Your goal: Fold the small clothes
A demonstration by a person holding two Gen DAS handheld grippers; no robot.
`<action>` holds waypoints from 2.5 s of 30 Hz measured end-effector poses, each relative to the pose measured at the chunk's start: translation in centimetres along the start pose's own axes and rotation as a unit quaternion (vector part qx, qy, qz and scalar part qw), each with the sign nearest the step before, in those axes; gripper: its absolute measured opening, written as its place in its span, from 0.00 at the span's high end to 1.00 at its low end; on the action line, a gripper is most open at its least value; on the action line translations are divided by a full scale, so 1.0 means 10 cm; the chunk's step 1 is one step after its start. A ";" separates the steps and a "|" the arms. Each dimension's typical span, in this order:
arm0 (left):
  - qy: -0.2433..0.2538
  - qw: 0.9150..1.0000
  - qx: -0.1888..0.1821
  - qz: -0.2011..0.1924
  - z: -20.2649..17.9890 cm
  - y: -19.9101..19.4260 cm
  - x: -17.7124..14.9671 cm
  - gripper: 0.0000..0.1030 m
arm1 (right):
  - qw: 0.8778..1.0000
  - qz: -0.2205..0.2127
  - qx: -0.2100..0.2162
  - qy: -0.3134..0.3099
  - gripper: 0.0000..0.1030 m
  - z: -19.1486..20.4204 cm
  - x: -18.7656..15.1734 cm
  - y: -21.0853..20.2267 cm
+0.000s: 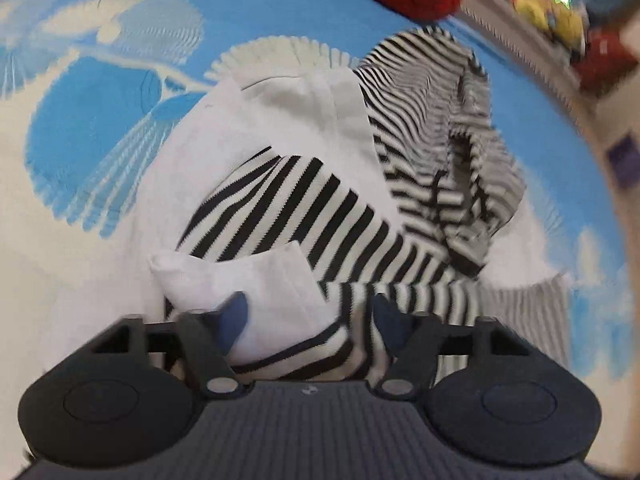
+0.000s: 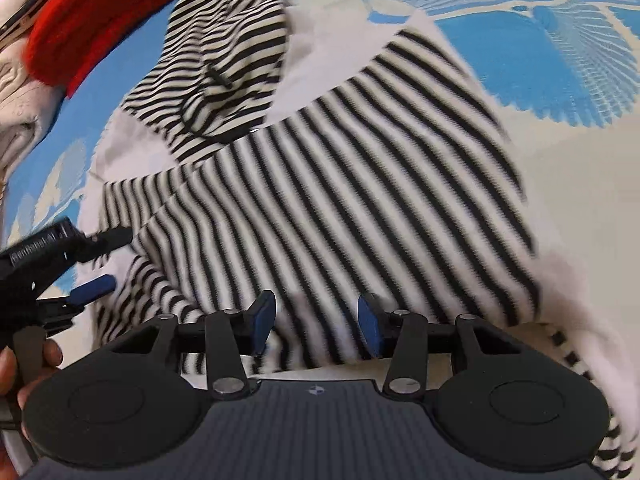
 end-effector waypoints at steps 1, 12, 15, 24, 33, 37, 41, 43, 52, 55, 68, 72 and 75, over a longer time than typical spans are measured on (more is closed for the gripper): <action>0.023 0.999 0.026 -0.009 -0.01 -0.01 -0.02 0.68 | 1.000 -0.003 -0.004 0.005 0.54 -0.05 0.01 -0.01; 0.041 0.971 -0.166 -0.168 0.12 -1.57 0.30 0.92 | 0.996 -0.030 -0.004 0.081 0.54 -0.40 0.16 -0.16; 0.003 0.996 -0.078 -0.037 0.70 -1.17 0.14 0.84 | 0.996 -0.034 -0.009 0.087 0.54 -0.41 0.16 -0.19; -0.004 0.998 -0.063 -0.021 0.73 -0.83 0.21 0.44 | 0.996 -0.047 -0.027 0.072 0.53 -0.34 0.14 -0.30; -0.105 0.986 -0.113 0.070 0.46 -0.09 0.00 0.49 | 0.992 -0.065 -0.057 0.089 0.57 -0.70 0.26 -0.33; -0.111 0.986 -0.097 0.072 0.35 0.01 -0.04 0.56 | 0.990 -0.068 -0.043 0.113 0.59 -0.79 0.32 -0.36; -0.096 0.990 -0.074 0.068 0.29 0.02 -0.06 0.92 | 0.989 -0.076 -0.063 0.108 0.57 -0.86 0.39 -0.39; -0.115 0.991 -0.056 0.038 0.38 -0.22 0.00 0.93 | 0.989 -0.072 -0.055 0.120 0.57 -0.89 0.40 -0.38; -0.115 0.989 0.042 0.080 0.74 -0.65 -0.47 0.76 | 0.989 -0.074 -0.071 0.110 0.57 -0.86 0.38 -0.37; -0.069 0.995 0.072 -0.008 0.73 -0.83 -0.19 0.76 | 0.985 -0.082 -0.108 0.108 0.57 -0.89 0.36 -0.40; -0.047 0.995 0.000 0.087 0.54 -0.36 -0.27 0.70 | 0.986 -0.075 -0.097 0.112 0.53 -0.77 0.29 -0.35; -0.029 0.997 0.004 0.069 0.48 -0.37 -0.20 0.67 | 0.988 -0.102 -0.094 0.075 0.51 -0.58 0.37 -0.48; -0.047 0.993 0.012 0.107 0.57 -0.24 -0.30 0.67 | 0.993 -0.070 -0.065 0.075 0.47 -0.54 0.32 -0.39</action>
Point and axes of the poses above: each gripper's, at about its wrist camera, not at the fingertips, and y roughly the way its jaws point, z to its left, x to its top, the point moved 8 cm from there along y, roughly the way its jaws point, and after that the axes turned 10 degrees about x, right-handed, at the moved point
